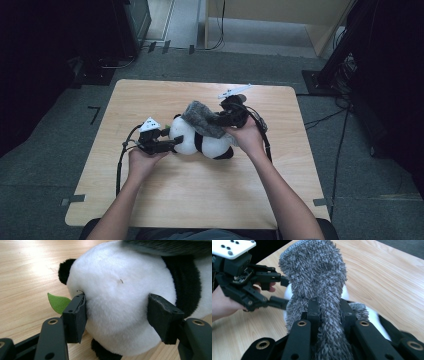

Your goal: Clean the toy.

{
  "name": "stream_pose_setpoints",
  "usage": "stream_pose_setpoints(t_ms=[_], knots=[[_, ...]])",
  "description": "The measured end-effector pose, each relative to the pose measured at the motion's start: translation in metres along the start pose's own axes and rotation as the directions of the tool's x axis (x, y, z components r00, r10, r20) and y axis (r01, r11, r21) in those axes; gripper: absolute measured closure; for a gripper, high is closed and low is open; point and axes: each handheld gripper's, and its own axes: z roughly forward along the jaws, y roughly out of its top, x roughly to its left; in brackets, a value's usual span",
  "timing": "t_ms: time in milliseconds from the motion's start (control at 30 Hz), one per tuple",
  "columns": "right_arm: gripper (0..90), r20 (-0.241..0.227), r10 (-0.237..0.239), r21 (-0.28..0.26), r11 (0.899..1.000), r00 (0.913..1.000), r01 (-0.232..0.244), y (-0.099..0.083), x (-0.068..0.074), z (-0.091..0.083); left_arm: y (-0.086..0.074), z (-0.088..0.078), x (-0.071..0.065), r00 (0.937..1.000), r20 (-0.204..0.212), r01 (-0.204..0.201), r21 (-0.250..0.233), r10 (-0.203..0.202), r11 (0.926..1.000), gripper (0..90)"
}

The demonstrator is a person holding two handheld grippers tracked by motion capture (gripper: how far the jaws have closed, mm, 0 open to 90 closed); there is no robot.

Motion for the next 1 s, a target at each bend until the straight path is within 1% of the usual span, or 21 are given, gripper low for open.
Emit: stream_pose_setpoints(t_ms=[33, 133, 300, 400, 533, 633, 733, 833, 867, 967, 1000], knots=[[76.5, 0.002, -0.001, -0.002, 1.000, 1.0000, 0.001, -0.001, -0.001, -0.003, 0.000, 0.000, 0.000, 1.0000, 0.001, 0.002, 0.000, -0.002, 1.0000, 35.1], [76.6, 0.023, 0.001, -0.012, 1.000, 0.9997, 0.000, -0.010, -0.006, -0.018, 0.000, 0.000, 0.000, 1.0000, 0.001, 0.002, 0.000, -0.002, 1.0000, 35.1], [76.6, 0.041, 0.027, -0.023, 0.999, 0.9988, -0.026, -0.026, -0.016, -0.036, 0.000, 0.000, 0.001, 1.0000, 0.006, -0.001, -0.001, 0.001, 1.0000, 34.8], [76.6, 0.042, 0.040, -0.029, 0.999, 0.9983, -0.039, -0.033, -0.020, -0.042, -0.001, 0.000, 0.001, 1.0000, 0.008, -0.004, -0.004, 0.004, 1.0000, 34.4], [76.6, 0.058, 0.051, -0.026, 0.998, 0.9970, -0.050, -0.041, -0.024, -0.049, -0.001, 0.000, 0.002, 0.9999, 0.010, -0.009, -0.006, 0.009, 0.9999, 33.1], [76.7, 0.052, 0.063, -0.027, 0.998, 0.9966, -0.062, -0.044, -0.026, -0.050, -0.001, 0.000, 0.002, 0.9998, 0.018, -0.002, -0.008, 0.003, 1.0000, 32.4], [76.7, 0.052, 0.062, -0.031, 0.998, 0.9968, -0.060, -0.044, -0.025, -0.050, -0.001, 0.000, 0.003, 0.9997, 0.024, 0.007, -0.009, -0.007, 0.9999, 32.3], [76.9, 0.043, 0.067, -0.033, 0.997, 0.9968, -0.066, -0.042, -0.024, -0.050, -0.001, 0.000, 0.003, 0.9997, 0.025, 0.004, -0.010, -0.003, 0.9999, 32.2], [76.9, 0.033, 0.068, -0.039, 0.997, 0.9972, -0.067, -0.042, -0.023, -0.051, -0.001, 0.000, 0.003, 0.9997, 0.024, 0.001, -0.010, -0.001, 1.0000, 32.2], [76.9, 0.011, 0.055, -0.056, 0.997, 0.9984, -0.054, -0.038, -0.016, -0.054, -0.001, 0.000, 0.002, 0.9997, 0.024, 0.002, -0.011, -0.002, 0.9999, 32.2], [76.9, 0.005, 0.049, -0.059, 0.997, 0.9988, -0.049, -0.036, -0.012, -0.055, -0.001, 0.000, 0.002, 0.9997, 0.023, 0.002, -0.011, -0.001, 0.9999, 32.2]])
